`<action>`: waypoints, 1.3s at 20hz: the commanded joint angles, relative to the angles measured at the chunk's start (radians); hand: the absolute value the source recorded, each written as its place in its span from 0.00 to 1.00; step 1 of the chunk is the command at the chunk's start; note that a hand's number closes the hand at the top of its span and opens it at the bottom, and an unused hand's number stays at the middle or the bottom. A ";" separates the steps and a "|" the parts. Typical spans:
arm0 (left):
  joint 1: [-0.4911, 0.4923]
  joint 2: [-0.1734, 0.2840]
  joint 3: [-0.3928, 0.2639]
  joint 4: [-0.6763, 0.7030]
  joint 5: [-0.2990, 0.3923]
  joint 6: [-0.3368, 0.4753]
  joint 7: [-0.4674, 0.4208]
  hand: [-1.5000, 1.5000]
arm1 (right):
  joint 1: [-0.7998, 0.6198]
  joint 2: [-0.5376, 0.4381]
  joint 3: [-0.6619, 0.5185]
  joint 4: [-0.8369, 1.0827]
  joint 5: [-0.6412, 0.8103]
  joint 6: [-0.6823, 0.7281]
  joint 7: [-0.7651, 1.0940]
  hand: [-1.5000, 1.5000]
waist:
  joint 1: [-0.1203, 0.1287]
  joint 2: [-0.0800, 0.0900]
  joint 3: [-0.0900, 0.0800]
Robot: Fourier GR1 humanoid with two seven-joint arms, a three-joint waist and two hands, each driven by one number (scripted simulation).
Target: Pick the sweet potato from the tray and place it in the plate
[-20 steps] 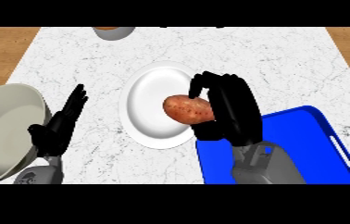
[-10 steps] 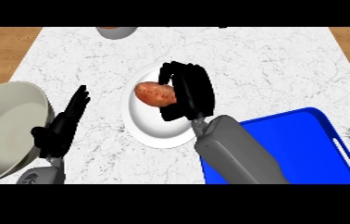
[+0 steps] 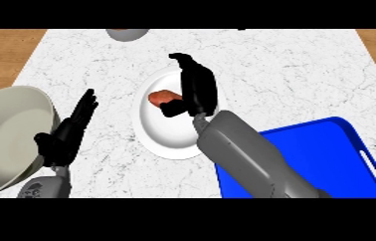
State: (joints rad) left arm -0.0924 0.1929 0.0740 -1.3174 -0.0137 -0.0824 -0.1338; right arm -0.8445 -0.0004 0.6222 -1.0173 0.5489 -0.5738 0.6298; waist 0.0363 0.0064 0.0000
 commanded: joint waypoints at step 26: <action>0.068 -0.025 0.008 -0.096 -0.014 0.027 0.038 0.50 | 0.559 -0.348 -0.526 -0.180 -0.708 0.384 -0.962 0.00 | -0.032 -0.006 0.001</action>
State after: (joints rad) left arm -0.0506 0.1991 0.1057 -1.3731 -0.0035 -0.0860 -0.1019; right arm -0.3172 -0.2836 0.1754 -1.2717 -0.1074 -0.3154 -0.2153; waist 0.0004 0.0003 0.0008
